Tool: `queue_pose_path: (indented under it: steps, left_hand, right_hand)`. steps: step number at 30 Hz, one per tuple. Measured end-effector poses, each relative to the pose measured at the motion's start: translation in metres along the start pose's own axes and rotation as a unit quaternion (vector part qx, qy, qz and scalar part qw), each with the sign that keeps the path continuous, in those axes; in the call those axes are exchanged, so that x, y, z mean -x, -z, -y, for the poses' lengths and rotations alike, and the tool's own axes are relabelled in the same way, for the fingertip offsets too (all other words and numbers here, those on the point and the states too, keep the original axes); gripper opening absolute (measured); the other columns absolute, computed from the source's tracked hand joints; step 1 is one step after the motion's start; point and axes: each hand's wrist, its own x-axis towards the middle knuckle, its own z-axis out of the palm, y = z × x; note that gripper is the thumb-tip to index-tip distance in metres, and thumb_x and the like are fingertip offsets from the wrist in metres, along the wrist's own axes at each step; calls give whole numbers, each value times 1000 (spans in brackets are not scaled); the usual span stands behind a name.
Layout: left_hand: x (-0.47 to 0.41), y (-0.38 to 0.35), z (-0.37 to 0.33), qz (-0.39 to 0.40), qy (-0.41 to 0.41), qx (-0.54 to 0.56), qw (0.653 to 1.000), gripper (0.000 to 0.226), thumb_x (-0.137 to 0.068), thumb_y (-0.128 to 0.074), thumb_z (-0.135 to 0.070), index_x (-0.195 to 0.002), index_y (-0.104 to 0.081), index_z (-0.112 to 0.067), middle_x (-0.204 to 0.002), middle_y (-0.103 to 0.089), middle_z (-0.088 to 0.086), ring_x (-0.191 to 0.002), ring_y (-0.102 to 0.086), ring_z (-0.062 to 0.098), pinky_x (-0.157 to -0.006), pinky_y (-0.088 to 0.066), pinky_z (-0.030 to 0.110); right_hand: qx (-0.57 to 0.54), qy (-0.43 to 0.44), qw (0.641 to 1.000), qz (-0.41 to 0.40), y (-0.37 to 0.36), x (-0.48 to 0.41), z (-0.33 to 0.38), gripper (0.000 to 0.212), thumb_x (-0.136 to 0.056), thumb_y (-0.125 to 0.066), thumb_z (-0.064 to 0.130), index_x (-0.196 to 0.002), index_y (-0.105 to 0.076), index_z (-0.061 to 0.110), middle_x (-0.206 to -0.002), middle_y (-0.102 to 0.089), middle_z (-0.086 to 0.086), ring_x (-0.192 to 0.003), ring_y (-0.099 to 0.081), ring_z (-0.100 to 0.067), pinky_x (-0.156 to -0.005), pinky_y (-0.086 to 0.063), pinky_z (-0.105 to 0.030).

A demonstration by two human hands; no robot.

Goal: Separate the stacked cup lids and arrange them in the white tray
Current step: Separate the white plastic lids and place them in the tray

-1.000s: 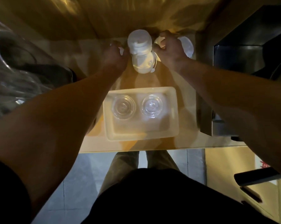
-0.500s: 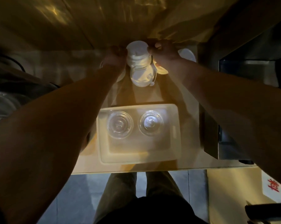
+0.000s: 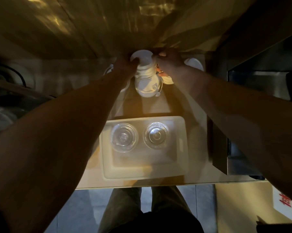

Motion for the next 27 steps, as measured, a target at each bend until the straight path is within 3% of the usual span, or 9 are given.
queue_pose_path:
  steps: [2,4,6,11,16,20,24,27]
  left_hand:
    - [-2,0,0,3,9,14,1000,46,-101,-46,-34,-135,-54,-4,-139,-56,15,-128,-51,27,-71,-21,4]
    - [-4,-1,0,8,22,23,999,46,-100,-47,-35,-133,-55,-3,-137,-57,15,-126,-52,27,-67,-24,3]
    - [-6,-1,0,-1,26,22,999,47,-100,-47,-38,-133,-56,-6,-136,-58,13,-125,-53,27,-72,-29,9]
    - [-5,-2,4,2,49,67,997,43,-97,-51,-37,-129,-59,-8,-129,-62,11,-120,-58,26,-77,-32,18]
    - [1,-1,7,-7,45,87,995,41,-97,-52,-35,-122,-61,-3,-116,-65,13,-109,-61,23,-68,-39,19]
    - [11,7,6,-14,74,203,976,43,-89,-62,-37,-121,-62,-8,-108,-65,9,-104,-64,26,-97,-53,37]
    - [23,14,6,12,67,237,969,48,-80,-63,-42,-118,-62,-14,-118,-67,9,-108,-65,25,-100,-51,43]
    - [38,19,3,-7,53,259,964,33,-77,-63,-41,-102,-65,-19,-103,-68,5,-106,-66,25,-99,-51,43]
  right_hand:
    - [0,-2,1000,-4,0,-1,0,8,-92,-60,23,-97,-66,21,-70,-55,4,-82,-60,-20,-81,-59,-37]
    - [-10,-17,1000,-7,-1,-1,-2,4,-90,-62,23,-90,-64,20,-72,-56,2,-81,-60,-21,-73,-59,-34]
    - [-20,-29,999,-5,0,0,-2,5,-90,-63,24,-86,-63,20,-79,-60,-2,-82,-60,-21,-66,-56,-31]
    - [-53,-47,997,-5,5,4,-2,23,-88,-64,24,-107,-68,11,-93,-62,-8,-83,-59,-20,-56,-50,-24]
    - [-81,-50,995,-2,6,11,-1,29,-87,-66,25,-113,-65,12,-107,-65,-9,-97,-63,-19,-60,-52,-23]
    - [-94,-56,994,5,6,20,0,30,-87,-67,28,-113,-65,16,-112,-67,-6,-102,-64,-19,-80,-59,-35]
    - [-118,-63,991,23,5,34,1,38,-87,-67,29,-122,-59,15,-123,-62,-5,-108,-61,-21,-79,-58,-36]
    - [-137,-52,989,24,5,47,4,41,-86,-68,27,-124,-58,15,-129,-58,-3,-116,-57,-21,-80,-59,-37]
